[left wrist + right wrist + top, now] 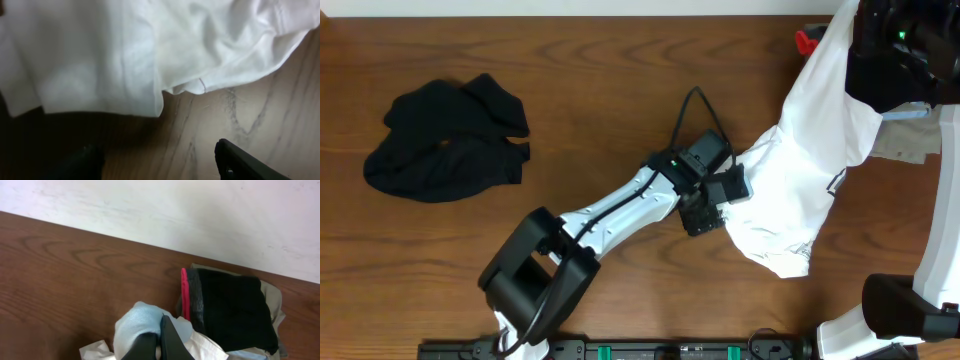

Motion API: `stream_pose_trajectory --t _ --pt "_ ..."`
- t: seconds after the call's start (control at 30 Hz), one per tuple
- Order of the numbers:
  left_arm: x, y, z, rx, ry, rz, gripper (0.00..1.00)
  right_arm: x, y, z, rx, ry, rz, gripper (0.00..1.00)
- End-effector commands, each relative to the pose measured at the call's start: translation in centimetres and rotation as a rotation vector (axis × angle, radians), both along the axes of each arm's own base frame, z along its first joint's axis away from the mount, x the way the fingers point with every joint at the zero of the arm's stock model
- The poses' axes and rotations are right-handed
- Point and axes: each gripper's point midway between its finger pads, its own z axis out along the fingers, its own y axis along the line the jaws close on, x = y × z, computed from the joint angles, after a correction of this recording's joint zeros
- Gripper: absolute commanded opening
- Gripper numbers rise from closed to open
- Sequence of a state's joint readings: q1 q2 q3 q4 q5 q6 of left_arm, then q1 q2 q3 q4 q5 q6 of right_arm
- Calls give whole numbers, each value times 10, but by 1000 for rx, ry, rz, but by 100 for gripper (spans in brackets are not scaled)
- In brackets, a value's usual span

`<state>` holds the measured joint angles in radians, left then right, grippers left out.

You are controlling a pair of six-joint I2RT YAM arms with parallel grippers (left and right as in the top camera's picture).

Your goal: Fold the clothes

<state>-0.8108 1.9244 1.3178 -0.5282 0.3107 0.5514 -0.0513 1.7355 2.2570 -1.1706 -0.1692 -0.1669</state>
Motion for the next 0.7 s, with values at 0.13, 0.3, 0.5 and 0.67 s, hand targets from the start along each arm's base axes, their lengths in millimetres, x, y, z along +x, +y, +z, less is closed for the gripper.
stream_pose_trajectory --t 0.13,0.3,0.5,0.67 --pt "4 -9 -31 32 -64 -153 72 -1 -1 4 -3 -10 13 2" --pt "24 -8 -41 72 -147 -121 72 -2 -1 3 -3 -3 13 2" --pt "37 -13 -36 60 -207 -104 72 -2 -2 2 -3 -1 10 2" --pt "51 -13 -32 64 -260 -43 72 -2 -3 2 -3 -1 7 2"
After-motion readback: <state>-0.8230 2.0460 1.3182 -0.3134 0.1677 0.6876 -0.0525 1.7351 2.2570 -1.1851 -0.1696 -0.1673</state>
